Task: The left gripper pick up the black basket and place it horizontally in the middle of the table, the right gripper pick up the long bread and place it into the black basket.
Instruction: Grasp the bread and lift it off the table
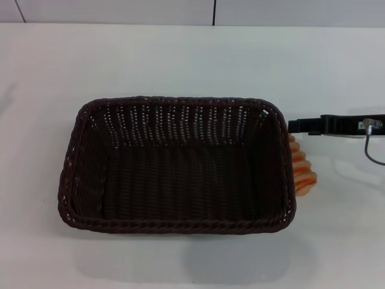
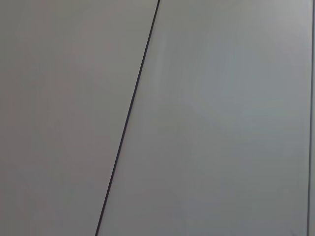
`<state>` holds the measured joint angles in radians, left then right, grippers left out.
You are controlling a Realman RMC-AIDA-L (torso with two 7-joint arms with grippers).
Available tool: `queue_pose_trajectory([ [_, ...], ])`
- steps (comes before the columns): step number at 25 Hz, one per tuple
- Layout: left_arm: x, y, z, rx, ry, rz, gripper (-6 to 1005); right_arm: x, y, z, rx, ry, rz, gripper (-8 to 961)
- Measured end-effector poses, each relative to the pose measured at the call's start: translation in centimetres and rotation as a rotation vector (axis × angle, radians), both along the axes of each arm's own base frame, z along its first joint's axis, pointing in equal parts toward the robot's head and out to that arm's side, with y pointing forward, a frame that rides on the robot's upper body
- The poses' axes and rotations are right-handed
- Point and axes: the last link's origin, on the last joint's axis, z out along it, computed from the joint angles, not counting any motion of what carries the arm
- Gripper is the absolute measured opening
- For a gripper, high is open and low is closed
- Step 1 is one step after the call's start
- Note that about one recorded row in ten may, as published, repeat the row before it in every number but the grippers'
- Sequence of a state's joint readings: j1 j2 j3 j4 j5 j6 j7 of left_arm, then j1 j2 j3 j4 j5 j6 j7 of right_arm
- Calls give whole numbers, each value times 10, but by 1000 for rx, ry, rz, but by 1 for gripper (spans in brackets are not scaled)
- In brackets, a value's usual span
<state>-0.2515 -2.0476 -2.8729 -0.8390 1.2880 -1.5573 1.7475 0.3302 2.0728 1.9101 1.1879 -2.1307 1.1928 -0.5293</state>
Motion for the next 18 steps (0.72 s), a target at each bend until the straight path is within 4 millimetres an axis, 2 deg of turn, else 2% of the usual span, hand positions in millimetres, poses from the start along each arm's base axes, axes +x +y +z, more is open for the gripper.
queue_pose_trajectory([
  [18, 0, -2, 2, 1, 4, -11, 849, 6, 3, -20, -51, 4, -29, 556],
])
